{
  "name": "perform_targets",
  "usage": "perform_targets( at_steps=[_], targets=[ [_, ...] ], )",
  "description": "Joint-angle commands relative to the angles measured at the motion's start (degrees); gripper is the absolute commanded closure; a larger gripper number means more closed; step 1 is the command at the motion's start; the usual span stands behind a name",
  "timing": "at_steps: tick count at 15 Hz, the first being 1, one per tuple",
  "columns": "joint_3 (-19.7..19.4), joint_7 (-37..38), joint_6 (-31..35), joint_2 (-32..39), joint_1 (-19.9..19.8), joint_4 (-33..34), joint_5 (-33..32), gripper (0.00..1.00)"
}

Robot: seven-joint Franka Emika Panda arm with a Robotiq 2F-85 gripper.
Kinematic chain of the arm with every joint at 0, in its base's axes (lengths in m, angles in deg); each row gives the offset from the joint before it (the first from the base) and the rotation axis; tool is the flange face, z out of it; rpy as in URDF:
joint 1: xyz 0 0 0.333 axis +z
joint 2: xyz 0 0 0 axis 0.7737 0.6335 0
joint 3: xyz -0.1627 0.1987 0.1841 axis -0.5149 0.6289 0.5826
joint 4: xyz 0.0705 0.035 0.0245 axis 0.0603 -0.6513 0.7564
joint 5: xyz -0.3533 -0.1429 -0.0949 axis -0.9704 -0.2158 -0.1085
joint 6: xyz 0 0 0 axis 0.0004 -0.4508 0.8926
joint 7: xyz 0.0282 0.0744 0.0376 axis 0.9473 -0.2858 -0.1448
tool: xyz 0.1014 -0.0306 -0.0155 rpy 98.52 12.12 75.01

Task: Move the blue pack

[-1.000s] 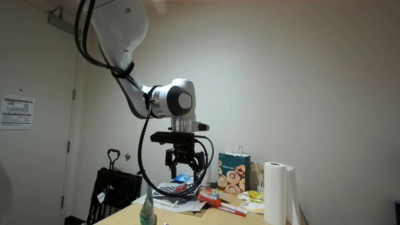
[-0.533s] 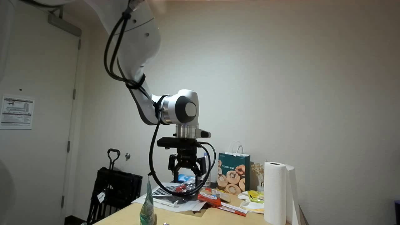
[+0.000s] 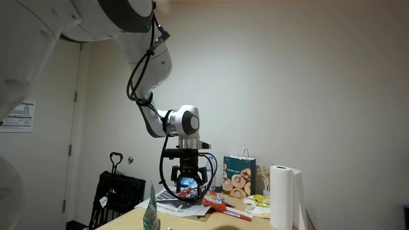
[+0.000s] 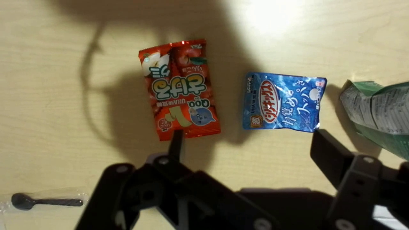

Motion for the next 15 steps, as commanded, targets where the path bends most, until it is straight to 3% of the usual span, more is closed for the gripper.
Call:
perform_targets(
  at_steps=[1,4,9,13,15],
  targets=[
    [-0.1,0.0,-0.1,-0.1,0.0,0.1,0.0,0.0],
    [0.1,-0.5,0.3,1.6,0.1,-0.4,0.3,0.0],
    [1.2,-5.6,-2.8,8.6,-1.4,1.4,6.5,0.0],
    [0.5,-8.1,-8.3,13.4,-1.9,2.7,5.3,0.0],
    [0.3,-5.4,-5.6,12.6,-0.9,1.3,5.3,0.0]
  ],
)
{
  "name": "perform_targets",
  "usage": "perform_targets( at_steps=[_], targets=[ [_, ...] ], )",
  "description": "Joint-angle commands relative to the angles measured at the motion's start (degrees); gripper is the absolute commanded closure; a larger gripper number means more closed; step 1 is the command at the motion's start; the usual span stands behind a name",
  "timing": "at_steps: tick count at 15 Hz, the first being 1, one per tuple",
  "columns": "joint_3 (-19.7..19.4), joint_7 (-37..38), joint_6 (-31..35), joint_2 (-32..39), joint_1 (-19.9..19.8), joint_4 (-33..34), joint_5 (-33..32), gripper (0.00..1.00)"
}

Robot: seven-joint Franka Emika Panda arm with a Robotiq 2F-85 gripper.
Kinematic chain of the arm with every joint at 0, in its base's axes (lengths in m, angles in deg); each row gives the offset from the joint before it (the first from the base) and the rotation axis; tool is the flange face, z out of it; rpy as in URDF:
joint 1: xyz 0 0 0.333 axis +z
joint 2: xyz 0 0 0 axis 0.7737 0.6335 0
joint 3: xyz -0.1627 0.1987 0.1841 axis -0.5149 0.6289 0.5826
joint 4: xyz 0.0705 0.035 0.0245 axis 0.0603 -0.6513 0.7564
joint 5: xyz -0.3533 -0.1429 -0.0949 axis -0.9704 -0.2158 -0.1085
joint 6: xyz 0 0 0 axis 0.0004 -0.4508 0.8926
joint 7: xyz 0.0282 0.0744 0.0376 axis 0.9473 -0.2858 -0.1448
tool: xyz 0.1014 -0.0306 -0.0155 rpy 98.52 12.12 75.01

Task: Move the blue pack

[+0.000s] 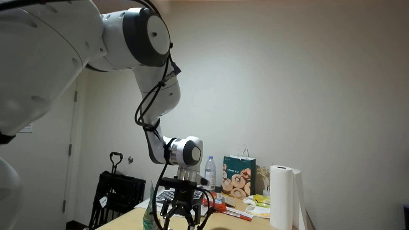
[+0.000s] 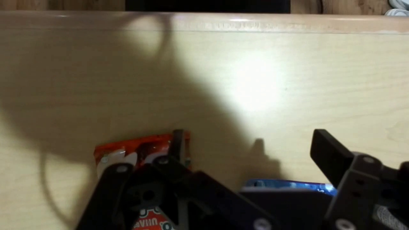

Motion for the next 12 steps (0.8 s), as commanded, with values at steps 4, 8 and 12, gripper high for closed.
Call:
perform_targets(
  at_steps=[4,8,12],
  targets=[
    [1.3,-3.5,-2.0,1.0,-1.0,1.5,1.8,0.0],
    [1.7,-4.1,-4.8,5.9,-0.2,7.9,1.2,0.0],
    [1.9,-5.6,-5.2,10.4,0.0,14.3,-0.2,0.0]
  ],
)
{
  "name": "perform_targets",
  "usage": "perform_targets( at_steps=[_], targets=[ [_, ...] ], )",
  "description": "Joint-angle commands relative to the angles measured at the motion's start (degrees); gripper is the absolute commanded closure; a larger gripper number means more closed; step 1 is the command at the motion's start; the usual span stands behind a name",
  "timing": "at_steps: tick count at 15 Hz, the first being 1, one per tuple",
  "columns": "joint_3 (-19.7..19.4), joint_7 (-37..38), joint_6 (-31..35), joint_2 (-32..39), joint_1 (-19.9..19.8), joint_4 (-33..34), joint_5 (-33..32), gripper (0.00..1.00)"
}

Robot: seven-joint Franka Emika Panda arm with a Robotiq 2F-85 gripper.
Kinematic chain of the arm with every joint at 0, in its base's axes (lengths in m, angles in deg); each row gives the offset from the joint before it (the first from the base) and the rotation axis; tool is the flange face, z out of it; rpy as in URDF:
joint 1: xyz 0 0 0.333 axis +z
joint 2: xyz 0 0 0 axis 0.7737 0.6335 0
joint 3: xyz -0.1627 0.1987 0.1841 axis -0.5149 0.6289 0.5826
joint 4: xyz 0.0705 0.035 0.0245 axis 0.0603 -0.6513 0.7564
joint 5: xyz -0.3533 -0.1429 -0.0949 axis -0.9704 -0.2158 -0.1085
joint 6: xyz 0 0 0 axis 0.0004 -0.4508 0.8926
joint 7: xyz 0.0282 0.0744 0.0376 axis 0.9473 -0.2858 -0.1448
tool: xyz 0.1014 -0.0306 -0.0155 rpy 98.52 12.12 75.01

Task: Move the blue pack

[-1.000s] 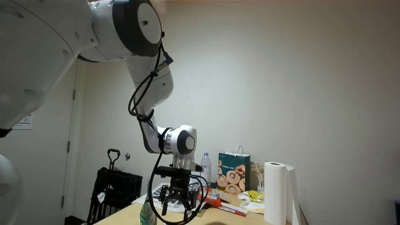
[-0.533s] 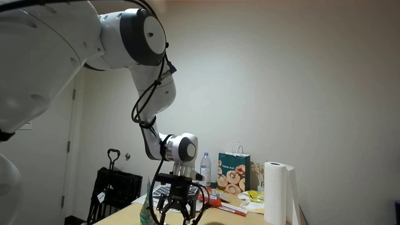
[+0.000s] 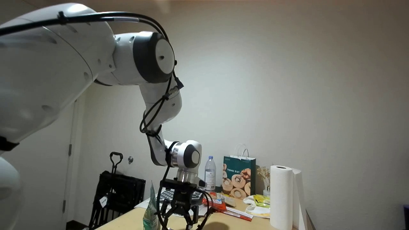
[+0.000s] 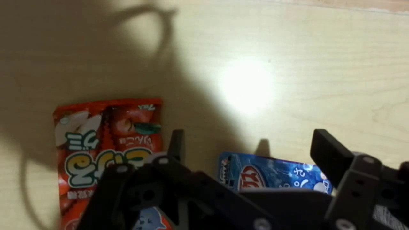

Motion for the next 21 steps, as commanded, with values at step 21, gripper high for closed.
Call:
perform_targets(
  at_steps=[21],
  targets=[
    [-0.9,-0.2,-8.1,18.7,2.0,25.0,-1.7,0.0]
  ],
)
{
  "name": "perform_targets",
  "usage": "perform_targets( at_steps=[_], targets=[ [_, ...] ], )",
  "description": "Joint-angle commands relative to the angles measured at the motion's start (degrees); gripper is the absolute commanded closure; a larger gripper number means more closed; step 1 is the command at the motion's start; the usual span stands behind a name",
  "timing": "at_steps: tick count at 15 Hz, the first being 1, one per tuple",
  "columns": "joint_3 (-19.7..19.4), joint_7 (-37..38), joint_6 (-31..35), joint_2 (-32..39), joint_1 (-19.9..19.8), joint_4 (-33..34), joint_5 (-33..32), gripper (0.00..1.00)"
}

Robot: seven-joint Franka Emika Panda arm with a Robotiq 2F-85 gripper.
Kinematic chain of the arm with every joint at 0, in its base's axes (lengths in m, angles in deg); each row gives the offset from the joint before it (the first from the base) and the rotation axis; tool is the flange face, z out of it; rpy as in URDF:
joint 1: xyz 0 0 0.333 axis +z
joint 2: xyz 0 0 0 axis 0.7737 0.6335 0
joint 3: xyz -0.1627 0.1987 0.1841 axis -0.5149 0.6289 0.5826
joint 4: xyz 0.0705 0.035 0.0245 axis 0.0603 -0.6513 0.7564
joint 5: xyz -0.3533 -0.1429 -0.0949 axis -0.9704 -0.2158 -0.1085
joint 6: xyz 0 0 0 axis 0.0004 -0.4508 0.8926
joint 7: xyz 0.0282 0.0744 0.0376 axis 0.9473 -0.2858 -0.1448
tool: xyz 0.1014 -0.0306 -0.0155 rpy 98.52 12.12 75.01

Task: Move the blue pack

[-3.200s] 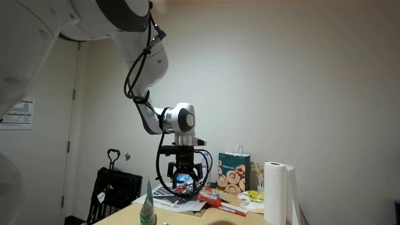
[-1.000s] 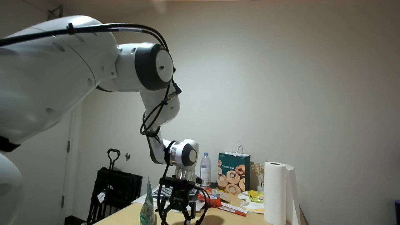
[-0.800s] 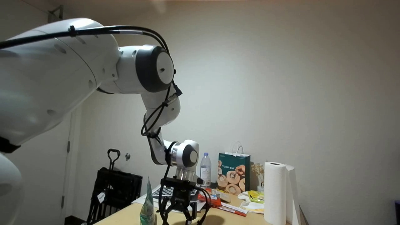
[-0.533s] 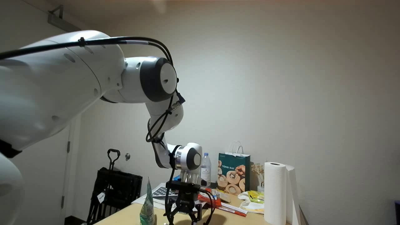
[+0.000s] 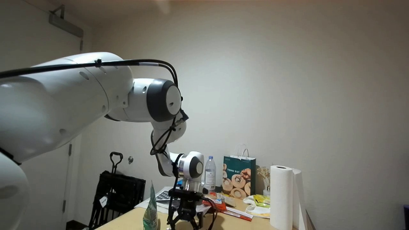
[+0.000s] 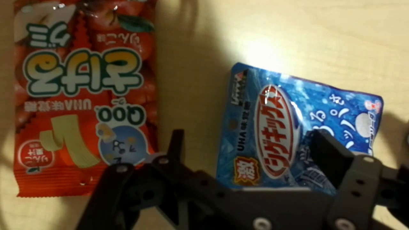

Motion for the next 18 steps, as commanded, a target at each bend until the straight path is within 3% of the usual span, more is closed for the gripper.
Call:
perform_targets(
  at_steps=[1,3,4,6,14,18],
  targets=[
    [0.3,1.0,-4.5,2.5,0.3,4.7,-0.2,0.0],
    [0.3,1.0,-5.9,3.2,0.6,6.2,-0.4,0.0],
    [0.3,1.0,-6.5,3.7,0.5,7.0,-0.3,0.25],
    [0.4,1.1,-8.1,4.5,0.4,8.7,0.0,0.33],
    [0.7,1.2,-10.9,5.8,-0.5,12.1,1.2,0.87],
    [1.1,0.7,-11.4,6.2,-1.2,12.7,1.9,0.97]
  ],
)
